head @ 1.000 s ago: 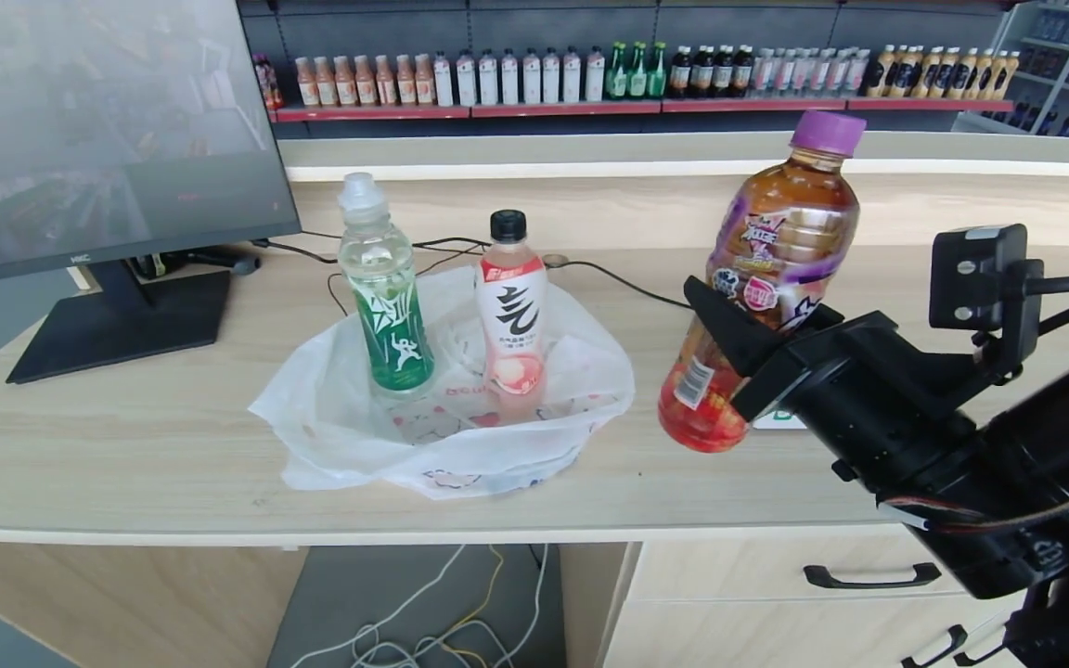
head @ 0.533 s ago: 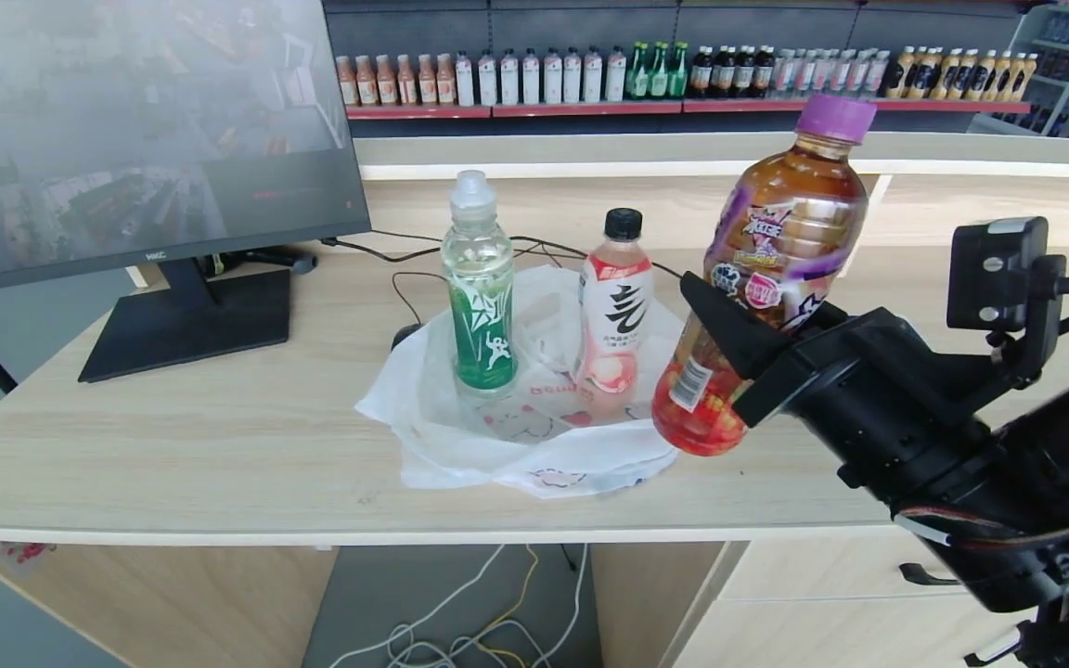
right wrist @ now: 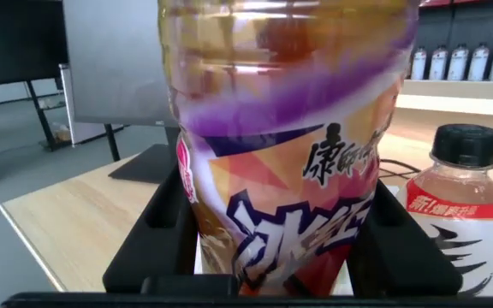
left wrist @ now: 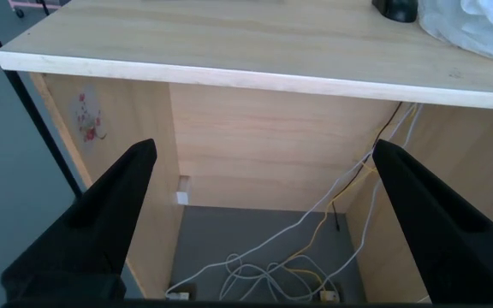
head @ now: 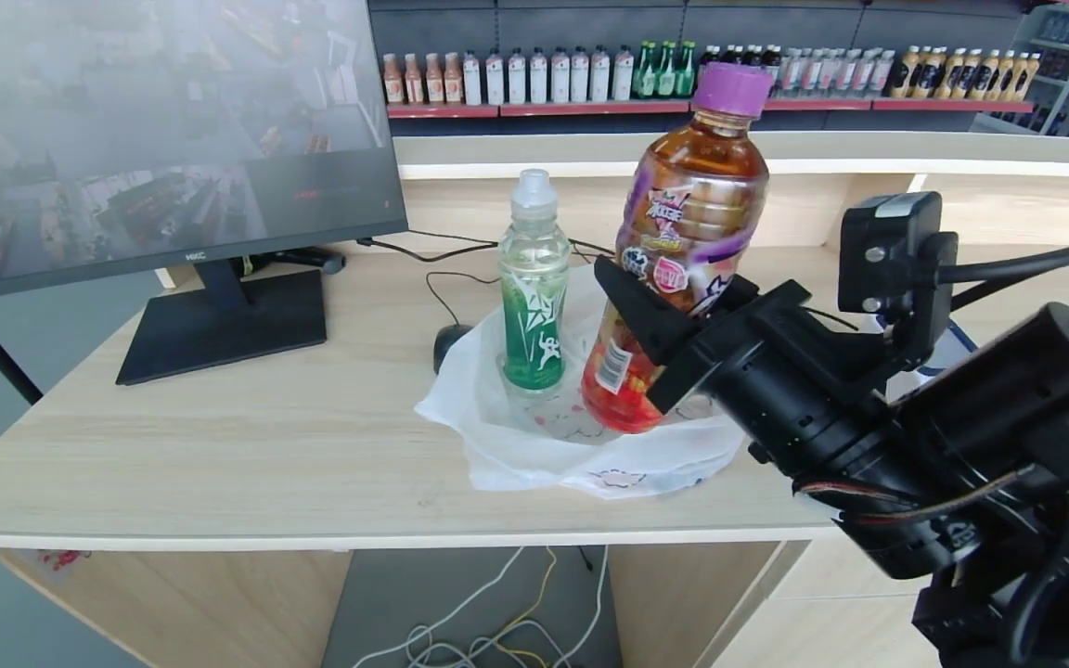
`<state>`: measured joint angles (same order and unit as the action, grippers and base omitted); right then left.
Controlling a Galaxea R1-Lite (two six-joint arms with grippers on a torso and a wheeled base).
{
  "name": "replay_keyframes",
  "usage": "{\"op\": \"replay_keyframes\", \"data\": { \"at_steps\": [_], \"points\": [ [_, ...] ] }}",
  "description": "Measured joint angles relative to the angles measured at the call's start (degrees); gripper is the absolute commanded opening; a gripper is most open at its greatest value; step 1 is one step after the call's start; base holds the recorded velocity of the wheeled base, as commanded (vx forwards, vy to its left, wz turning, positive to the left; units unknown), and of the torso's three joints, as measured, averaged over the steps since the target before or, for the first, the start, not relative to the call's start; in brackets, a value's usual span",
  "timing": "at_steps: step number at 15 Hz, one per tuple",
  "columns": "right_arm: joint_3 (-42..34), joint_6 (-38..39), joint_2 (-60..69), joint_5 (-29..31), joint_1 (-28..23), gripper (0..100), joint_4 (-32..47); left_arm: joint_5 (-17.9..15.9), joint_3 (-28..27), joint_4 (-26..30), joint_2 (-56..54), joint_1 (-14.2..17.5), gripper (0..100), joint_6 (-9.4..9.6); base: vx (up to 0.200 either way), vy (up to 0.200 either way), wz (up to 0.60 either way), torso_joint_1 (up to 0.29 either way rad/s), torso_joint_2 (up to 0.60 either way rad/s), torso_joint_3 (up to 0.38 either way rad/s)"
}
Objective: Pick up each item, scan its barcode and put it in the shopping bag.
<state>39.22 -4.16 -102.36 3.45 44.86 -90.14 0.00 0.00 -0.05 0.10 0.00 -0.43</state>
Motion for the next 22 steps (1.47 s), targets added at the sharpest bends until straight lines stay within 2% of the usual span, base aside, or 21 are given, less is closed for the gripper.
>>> {"op": "replay_keyframes", "data": {
  "at_steps": [6,22],
  "points": [
    [7.0,0.0,-8.1,-0.2,-5.0,0,0.2,0.0,0.0,0.0,0.0,0.0,100,0.02,0.0,0.0,0.0,0.0,0.0,0.0],
    [10.9,-0.3,-18.0,-1.9,-4.9,0,0.2,0.0,0.0,0.0,0.0,0.0,100,-0.01,0.0,0.0,0.0,0.0,0.0,0.0]
  ]
}}
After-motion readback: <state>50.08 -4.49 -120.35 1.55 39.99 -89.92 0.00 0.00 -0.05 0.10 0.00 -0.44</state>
